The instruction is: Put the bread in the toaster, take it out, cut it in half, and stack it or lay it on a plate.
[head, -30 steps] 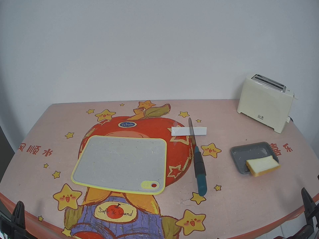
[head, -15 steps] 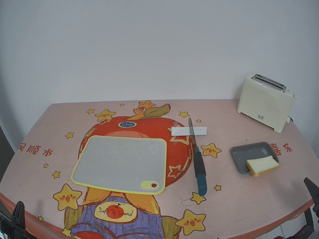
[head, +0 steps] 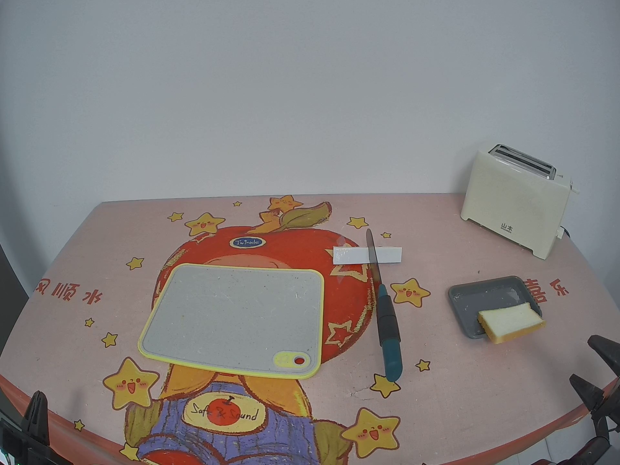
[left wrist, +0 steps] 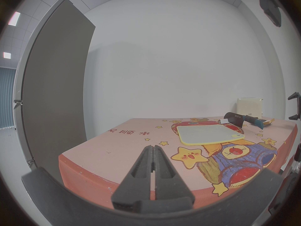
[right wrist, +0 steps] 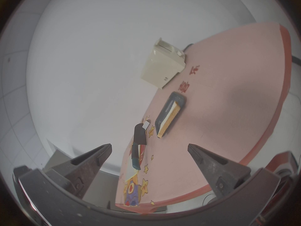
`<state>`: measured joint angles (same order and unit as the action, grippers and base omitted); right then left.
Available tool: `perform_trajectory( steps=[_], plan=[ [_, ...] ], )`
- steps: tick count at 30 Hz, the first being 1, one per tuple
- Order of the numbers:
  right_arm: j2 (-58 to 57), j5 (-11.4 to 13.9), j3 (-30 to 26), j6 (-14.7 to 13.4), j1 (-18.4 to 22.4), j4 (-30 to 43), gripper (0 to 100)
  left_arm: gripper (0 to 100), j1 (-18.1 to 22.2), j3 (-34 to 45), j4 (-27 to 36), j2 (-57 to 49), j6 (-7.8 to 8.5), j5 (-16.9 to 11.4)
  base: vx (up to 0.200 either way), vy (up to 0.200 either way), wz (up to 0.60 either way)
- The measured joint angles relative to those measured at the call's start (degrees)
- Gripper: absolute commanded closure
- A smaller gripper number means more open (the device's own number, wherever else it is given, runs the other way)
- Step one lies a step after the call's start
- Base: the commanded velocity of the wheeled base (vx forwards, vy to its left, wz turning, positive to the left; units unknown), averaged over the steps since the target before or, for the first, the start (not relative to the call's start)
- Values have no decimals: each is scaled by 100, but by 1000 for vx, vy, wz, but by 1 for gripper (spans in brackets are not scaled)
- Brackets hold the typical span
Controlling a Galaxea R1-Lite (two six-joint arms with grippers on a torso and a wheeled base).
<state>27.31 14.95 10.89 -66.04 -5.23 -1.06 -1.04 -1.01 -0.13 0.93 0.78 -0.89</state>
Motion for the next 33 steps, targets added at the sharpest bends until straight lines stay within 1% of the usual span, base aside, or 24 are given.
perform_trajectory(
  steps=[2, 4, 9, 13, 19, 24, 28, 33],
  plan=[
    [113, 44, 2, -236, 0, -52, 0, 100, 0, 0, 0, 0, 0, 0, 0, 0, 0],
    [240, 106, 11, -360, -2, -167, 0, 100, -1, 0, 0, 0, 0, 0, 0, 0, 0],
    [585, 163, 9, -499, 0, -506, 0, 100, -1, 0, 0, 0, 0, 0, 0, 0, 0],
    [940, 172, -12, -672, 9, -846, 0, 100, -4, 0, 0, 0, 1, 0, 0, 0, 0],
    [1492, 172, -17, -769, 16, -1086, 0, 100, 0, 0, 0, 0, 1, 0, 0, 0, 0],
    [2211, 172, 11, -819, 16, -1477, 0, 100, 0, 0, 0, 0, 1, 0, 0, 0, 0],
    [2688, 172, 27, -978, 9, -1793, 0, 100, 0, 0, 0, 0, 1, 0, 0, 0, 0],
    [3118, 172, 79, -1026, 0, -1965, 0, 100, 0, 0, 0, 0, 0, 0, 0, 0, 0]
  ],
)
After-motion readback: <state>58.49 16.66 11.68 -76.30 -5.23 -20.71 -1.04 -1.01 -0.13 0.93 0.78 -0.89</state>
